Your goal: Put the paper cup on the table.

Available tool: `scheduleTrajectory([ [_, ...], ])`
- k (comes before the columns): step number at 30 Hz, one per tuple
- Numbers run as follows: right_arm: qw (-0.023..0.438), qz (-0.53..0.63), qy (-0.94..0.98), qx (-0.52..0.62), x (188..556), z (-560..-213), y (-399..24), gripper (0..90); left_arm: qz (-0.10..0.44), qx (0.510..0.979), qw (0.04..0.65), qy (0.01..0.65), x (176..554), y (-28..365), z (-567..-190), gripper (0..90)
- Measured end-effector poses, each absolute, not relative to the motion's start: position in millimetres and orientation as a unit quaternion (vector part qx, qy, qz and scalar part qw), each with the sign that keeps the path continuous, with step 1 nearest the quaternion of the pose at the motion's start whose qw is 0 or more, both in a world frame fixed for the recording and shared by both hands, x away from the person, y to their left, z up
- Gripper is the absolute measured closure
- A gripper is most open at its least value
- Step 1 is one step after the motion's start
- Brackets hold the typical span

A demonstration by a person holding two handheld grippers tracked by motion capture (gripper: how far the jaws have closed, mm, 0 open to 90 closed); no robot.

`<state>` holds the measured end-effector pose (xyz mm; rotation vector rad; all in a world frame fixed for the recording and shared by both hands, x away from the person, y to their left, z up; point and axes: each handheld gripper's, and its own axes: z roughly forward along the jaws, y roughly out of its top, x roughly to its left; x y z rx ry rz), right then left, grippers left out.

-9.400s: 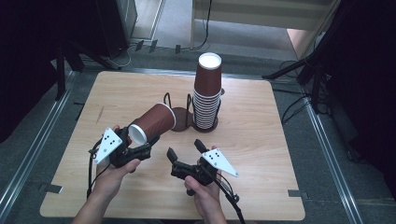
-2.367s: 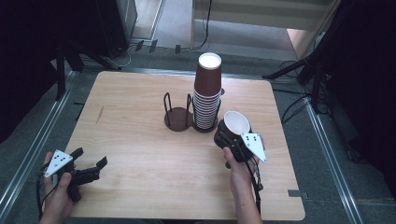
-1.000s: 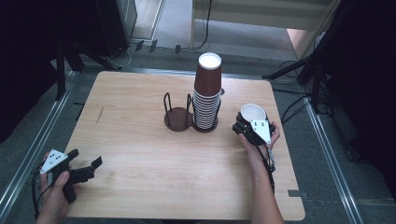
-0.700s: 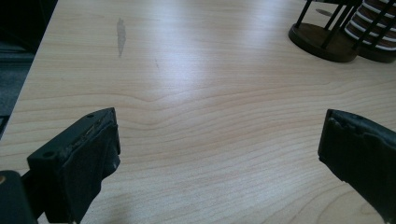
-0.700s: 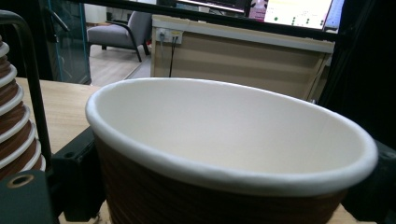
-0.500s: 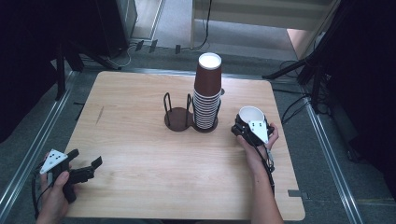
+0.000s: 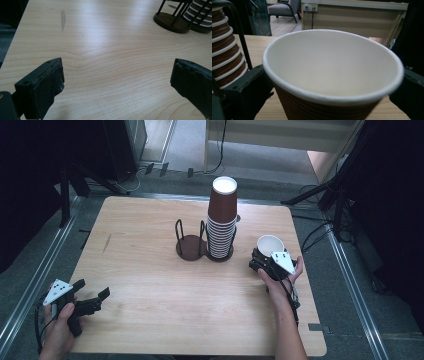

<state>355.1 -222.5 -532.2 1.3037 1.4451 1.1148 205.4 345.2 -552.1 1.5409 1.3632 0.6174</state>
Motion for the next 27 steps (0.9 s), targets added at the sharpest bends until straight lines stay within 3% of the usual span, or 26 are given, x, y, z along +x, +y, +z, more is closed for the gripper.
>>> scheduleTrajectory([
  [8, 0.411, 0.483, 0.570, 0.523, 333, -529, -240, 0.0, 0.256, 0.632, 0.474, 0.557, 206, 345, -552, 0.0],
  [27, 0.415, 0.504, 0.551, 0.519, 267, -528, -277, 0.0, 0.261, 0.627, 0.479, 0.556, 204, 345, -552, 0.0],
])
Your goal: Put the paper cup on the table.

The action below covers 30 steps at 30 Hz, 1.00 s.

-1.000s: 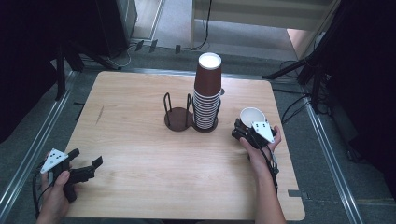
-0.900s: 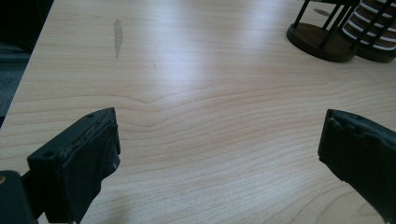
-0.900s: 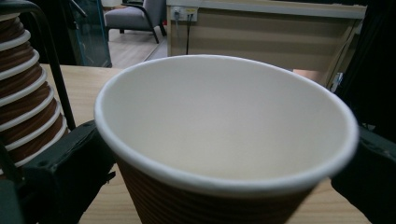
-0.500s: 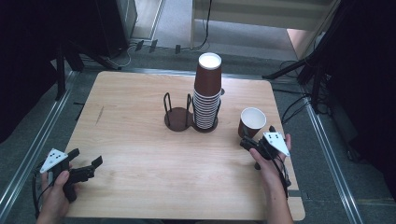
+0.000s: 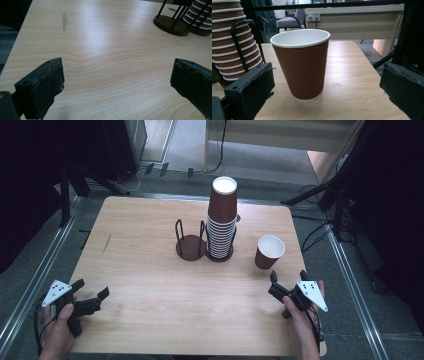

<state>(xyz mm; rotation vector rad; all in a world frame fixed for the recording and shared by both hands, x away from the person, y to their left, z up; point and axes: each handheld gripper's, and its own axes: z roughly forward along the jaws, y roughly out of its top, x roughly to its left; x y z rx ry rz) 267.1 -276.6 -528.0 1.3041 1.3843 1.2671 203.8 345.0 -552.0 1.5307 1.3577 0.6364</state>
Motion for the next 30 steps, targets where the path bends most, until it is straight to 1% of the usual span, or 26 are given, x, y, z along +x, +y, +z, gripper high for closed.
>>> scheduleTrajectory([
  [9, 0.429, 0.490, 0.550, 0.523, 244, -529, -293, 0.0, 0.259, 0.627, 0.481, 0.556, 204, 345, -552, 0.0],
  [16, 0.415, 0.492, 0.535, 0.548, 230, -526, -308, 0.0, 0.260, 0.628, 0.481, 0.553, 204, 345, -552, 0.0],
  [19, 0.421, 0.485, 0.535, 0.549, 223, -527, -315, 0.0, 0.258, 0.629, 0.482, 0.553, 203, 346, -552, 0.0],
  [26, 0.416, 0.485, 0.520, 0.567, 204, -528, -331, 0.0, 0.257, 0.629, 0.482, 0.553, 204, 345, -552, 0.0],
  [30, 0.421, 0.474, 0.519, 0.573, 194, -531, -339, 0.0, 0.257, 0.629, 0.483, 0.552, 204, 346, -552, 0.0],
])
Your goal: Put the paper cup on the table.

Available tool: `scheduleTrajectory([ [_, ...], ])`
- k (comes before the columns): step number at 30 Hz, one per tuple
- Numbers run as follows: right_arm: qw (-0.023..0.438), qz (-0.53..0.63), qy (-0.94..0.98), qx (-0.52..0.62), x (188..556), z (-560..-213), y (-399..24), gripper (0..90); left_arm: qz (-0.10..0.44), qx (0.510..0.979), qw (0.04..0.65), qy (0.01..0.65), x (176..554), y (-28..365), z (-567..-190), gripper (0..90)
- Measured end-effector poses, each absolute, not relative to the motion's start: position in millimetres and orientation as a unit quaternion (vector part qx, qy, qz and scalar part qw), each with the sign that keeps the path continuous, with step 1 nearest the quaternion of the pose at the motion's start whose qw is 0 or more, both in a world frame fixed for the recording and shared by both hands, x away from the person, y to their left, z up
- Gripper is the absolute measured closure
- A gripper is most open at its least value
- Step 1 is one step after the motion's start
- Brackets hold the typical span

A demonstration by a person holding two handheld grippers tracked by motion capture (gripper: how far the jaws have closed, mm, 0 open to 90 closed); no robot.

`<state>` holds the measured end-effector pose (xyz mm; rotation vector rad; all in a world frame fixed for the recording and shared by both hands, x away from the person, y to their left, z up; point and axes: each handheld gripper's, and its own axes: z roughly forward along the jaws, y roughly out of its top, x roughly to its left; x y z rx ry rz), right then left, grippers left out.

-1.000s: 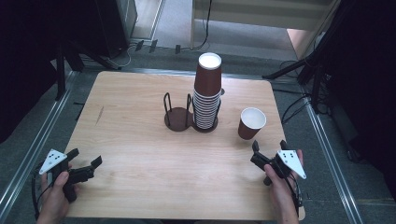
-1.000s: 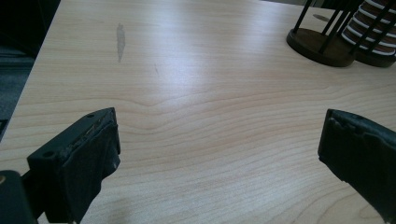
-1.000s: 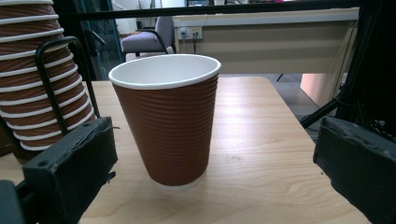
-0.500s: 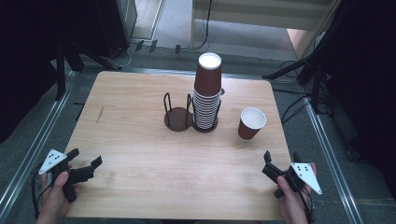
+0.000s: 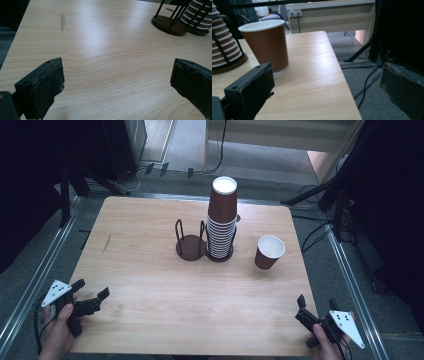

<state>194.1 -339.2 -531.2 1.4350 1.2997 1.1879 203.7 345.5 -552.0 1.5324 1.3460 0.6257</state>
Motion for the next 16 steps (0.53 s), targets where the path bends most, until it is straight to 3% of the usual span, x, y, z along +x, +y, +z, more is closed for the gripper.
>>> scheduleTrajectory([
  [16, 0.415, 0.451, 0.524, 0.591, 183.9, -541.0, -347.1, 0.0, 0.250, 0.629, 0.483, 0.556, 205.2, 346.2, -552.2, 0.0],
])
